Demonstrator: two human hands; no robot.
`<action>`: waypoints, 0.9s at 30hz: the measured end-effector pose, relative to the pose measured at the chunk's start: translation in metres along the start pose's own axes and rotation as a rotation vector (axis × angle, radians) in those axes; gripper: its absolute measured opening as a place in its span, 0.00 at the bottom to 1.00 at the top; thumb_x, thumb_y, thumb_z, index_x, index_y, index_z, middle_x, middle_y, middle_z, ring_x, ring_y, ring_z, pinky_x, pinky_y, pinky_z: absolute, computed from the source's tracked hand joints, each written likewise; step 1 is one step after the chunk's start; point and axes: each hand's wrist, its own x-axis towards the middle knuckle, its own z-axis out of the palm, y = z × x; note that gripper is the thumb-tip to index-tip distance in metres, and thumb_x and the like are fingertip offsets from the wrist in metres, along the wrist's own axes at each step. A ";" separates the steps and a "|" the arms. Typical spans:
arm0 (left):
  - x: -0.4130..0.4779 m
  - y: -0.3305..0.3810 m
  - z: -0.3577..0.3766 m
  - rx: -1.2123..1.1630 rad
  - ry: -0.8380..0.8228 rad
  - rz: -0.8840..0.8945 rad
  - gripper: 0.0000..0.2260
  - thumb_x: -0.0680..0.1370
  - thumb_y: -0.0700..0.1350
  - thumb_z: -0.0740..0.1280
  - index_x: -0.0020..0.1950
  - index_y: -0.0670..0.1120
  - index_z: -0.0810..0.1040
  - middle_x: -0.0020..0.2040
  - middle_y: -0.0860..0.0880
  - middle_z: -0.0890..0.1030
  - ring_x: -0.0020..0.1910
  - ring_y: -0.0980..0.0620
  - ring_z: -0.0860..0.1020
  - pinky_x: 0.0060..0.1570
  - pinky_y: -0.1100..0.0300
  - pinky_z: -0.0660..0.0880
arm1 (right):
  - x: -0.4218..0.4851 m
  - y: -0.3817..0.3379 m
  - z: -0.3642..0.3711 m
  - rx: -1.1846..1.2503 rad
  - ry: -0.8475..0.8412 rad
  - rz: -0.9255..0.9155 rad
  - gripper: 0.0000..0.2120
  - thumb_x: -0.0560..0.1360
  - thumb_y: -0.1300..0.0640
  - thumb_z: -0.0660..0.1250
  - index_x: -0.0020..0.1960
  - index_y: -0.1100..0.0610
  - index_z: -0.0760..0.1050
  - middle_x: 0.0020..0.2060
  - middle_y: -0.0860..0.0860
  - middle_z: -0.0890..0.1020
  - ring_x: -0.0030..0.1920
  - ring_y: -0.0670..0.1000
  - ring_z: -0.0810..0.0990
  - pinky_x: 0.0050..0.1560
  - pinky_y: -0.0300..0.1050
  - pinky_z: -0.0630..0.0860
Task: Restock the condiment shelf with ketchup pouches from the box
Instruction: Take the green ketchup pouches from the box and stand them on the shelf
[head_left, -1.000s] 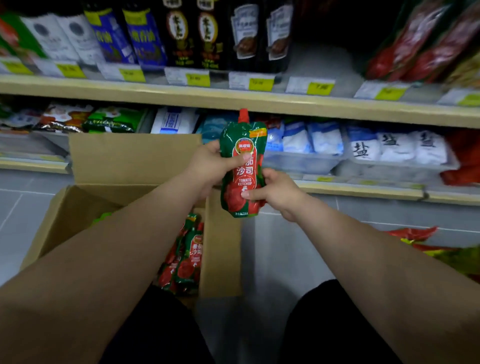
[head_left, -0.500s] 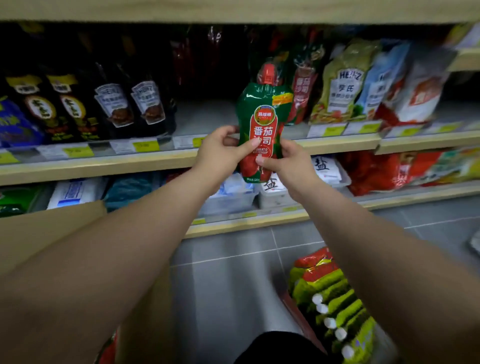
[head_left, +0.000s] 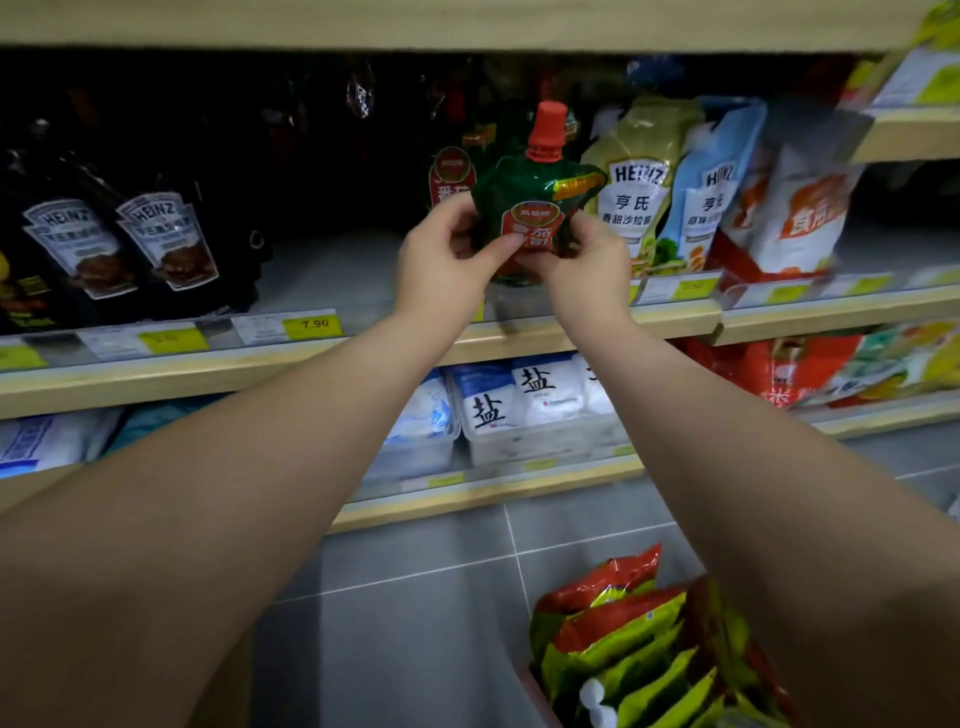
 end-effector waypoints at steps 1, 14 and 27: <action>0.001 -0.004 0.003 0.002 0.005 -0.005 0.10 0.69 0.44 0.74 0.47 0.53 0.78 0.46 0.51 0.83 0.48 0.51 0.82 0.50 0.47 0.80 | 0.001 0.005 0.001 0.003 0.006 -0.001 0.13 0.67 0.57 0.73 0.51 0.56 0.79 0.47 0.51 0.83 0.48 0.51 0.81 0.53 0.53 0.78; 0.023 -0.017 0.032 0.327 0.051 -0.149 0.18 0.75 0.51 0.68 0.62 0.45 0.76 0.54 0.46 0.82 0.53 0.49 0.79 0.56 0.51 0.76 | 0.016 0.033 0.008 -0.182 0.102 -0.016 0.20 0.72 0.55 0.70 0.62 0.60 0.73 0.56 0.55 0.79 0.58 0.55 0.76 0.59 0.53 0.73; 0.015 -0.023 -0.005 0.557 0.277 -0.039 0.30 0.66 0.43 0.76 0.64 0.47 0.67 0.62 0.45 0.69 0.51 0.52 0.73 0.50 0.65 0.70 | 0.009 0.030 0.023 -0.370 0.165 -0.028 0.31 0.69 0.51 0.73 0.67 0.60 0.65 0.60 0.55 0.75 0.61 0.55 0.73 0.62 0.51 0.71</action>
